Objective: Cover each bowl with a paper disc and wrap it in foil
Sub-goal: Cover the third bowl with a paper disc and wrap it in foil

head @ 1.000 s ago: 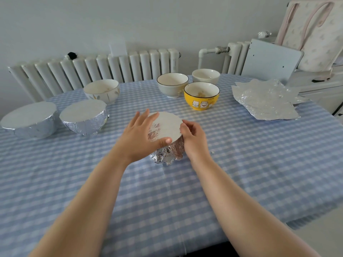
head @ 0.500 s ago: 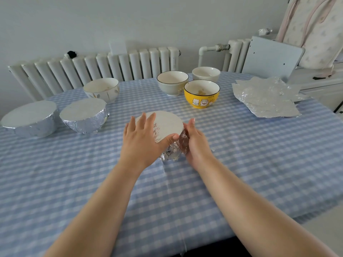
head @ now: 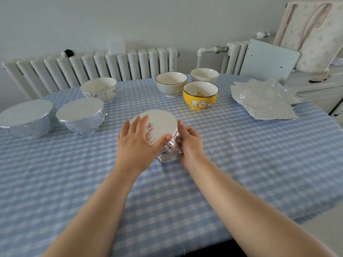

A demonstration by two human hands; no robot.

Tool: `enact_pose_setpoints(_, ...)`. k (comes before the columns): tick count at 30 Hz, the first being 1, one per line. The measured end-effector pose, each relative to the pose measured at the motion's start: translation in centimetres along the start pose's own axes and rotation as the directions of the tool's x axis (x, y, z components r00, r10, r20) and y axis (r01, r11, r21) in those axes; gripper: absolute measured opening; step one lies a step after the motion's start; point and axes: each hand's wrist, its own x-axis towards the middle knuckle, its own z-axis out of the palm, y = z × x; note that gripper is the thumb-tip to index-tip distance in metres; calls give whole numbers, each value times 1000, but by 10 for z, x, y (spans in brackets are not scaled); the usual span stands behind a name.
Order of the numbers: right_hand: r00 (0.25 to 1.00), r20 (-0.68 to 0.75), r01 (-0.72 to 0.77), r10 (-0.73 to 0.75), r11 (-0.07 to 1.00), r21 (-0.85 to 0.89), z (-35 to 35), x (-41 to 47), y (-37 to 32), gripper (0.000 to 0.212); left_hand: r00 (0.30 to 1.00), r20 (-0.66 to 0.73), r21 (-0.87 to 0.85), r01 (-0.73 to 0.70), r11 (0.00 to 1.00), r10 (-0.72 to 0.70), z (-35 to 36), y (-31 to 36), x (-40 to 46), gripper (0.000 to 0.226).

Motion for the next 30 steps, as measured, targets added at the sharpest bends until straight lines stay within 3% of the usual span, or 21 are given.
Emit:
enact_pose_setpoints(10, 1000, -18, 25, -25, 1000, -1, 4, 3, 1, 6, 1000, -20, -19, 10, 1000, -11, 1, 0, -3, 120)
enact_pose_setpoints(24, 1000, 10, -16, 17, 997, -73, 5, 4, -6, 48, 999, -27, -90, 21, 996, -24, -3, -1, 0, 112)
enact_pose_setpoints(30, 997, -9, 71, -80, 925, -373, -10, 4, -15, 43, 1000, 4, 2, -16, 1000, 16, 0, 2, 6, 113)
